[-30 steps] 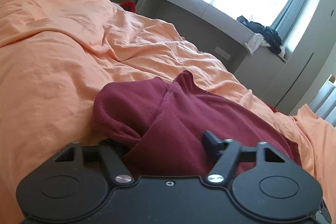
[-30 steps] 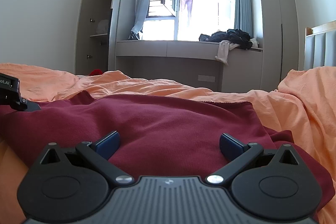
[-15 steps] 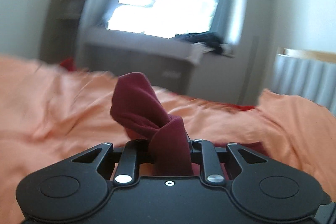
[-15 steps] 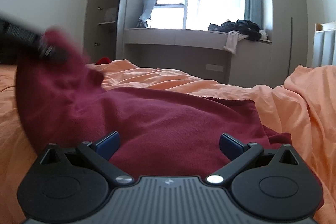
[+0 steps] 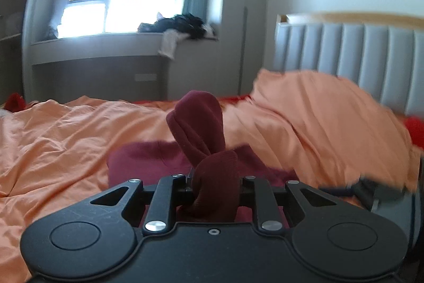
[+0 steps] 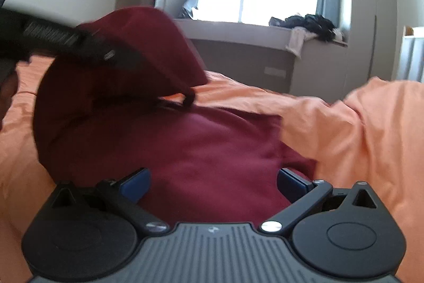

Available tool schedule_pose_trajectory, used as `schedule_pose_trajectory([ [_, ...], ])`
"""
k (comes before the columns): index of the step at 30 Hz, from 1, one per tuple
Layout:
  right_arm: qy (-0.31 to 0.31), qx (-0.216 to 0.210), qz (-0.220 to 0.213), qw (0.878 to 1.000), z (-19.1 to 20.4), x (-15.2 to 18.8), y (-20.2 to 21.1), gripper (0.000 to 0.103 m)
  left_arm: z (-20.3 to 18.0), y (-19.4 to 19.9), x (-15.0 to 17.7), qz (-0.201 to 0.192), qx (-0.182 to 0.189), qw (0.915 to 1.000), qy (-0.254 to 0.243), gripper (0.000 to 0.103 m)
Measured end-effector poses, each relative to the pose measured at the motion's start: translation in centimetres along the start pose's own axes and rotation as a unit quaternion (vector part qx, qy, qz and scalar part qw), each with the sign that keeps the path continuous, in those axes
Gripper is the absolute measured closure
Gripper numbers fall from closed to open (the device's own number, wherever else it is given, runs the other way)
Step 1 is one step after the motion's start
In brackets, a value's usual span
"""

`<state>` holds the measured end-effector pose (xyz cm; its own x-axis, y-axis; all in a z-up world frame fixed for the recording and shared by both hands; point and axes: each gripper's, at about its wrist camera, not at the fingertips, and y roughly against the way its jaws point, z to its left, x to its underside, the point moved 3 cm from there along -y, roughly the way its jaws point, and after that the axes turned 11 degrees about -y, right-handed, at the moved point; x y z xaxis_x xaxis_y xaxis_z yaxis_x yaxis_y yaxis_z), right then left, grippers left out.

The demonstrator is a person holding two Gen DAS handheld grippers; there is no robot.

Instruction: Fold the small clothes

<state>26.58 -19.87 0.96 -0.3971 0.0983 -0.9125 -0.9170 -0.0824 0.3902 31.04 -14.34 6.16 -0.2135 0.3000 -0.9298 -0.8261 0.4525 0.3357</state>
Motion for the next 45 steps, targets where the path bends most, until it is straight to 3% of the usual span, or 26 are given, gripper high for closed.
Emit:
schedule_pose_trajectory([
  [4,-0.038,0.016,0.0,0.999,-3.5,-0.4,0.8,0.0,-2.0,-0.7,1.9,0.022,0.006,0.998,-0.059,0.08],
  [8,-0.128,-0.011,-0.007,0.992,-6.7,-1.2,1.1,0.0,-3.7,-0.7,3.7,0.037,-0.007,0.9921,-0.12,0.073],
  [11,-0.233,-0.082,0.003,0.969,-8.8,-1.6,0.4,0.0,-4.4,-0.3,4.2,0.039,0.001,0.9909,-0.129,0.058],
  [13,-0.302,-0.134,0.012,0.944,-9.7,-1.6,-0.4,0.0,-4.5,-0.1,4.4,0.038,0.013,0.9916,-0.123,0.051],
  [17,-0.355,-0.198,0.021,0.913,-10.3,-1.9,-2.2,0.0,-4.7,0.7,4.4,0.031,0.002,0.9904,-0.135,0.039],
  [19,-0.353,-0.218,0.023,0.909,-9.8,-2.4,-3.2,0.0,-4.8,1.5,4.4,0.024,-0.001,0.9898,-0.14,0.028],
  [27,-0.334,-0.233,0.031,0.913,-7.5,-3.8,-6.1,0.001,-4.3,4.3,4.2,0.034,-0.044,0.9845,-0.166,0.023],
  [30,-0.339,-0.239,0.035,0.909,-6.9,-4.2,-7.1,0.013,-4.3,5.0,4.6,0.038,-0.056,0.9796,-0.189,0.026],
  [34,-0.327,-0.231,0.043,0.915,-5.9,-4.4,-8.4,0.031,-4.7,5.3,4.7,0.041,-0.061,0.9728,-0.219,0.043],
  [35,-0.324,-0.229,0.046,0.917,-5.7,-4.4,-8.7,0.039,-4.9,5.2,4.6,0.04,-0.061,0.9723,-0.222,0.047],
  [37,-0.317,-0.227,0.053,0.92,-5.3,-4.2,-9.0,0.052,-4.8,5.1,4.3,0.04,-0.06,0.9724,-0.222,0.06],
  [42,-0.306,-0.224,0.049,0.924,-4.7,-4.1,-8.9,0.088,-4.7,4.9,4.2,0.044,-0.051,0.975,-0.212,0.079],
  [45,-0.278,-0.216,0.017,0.936,-4.2,-4.8,-7.8,0.096,-4.8,5.0,4.1,0.039,-0.05,0.9779,-0.199,0.083],
])
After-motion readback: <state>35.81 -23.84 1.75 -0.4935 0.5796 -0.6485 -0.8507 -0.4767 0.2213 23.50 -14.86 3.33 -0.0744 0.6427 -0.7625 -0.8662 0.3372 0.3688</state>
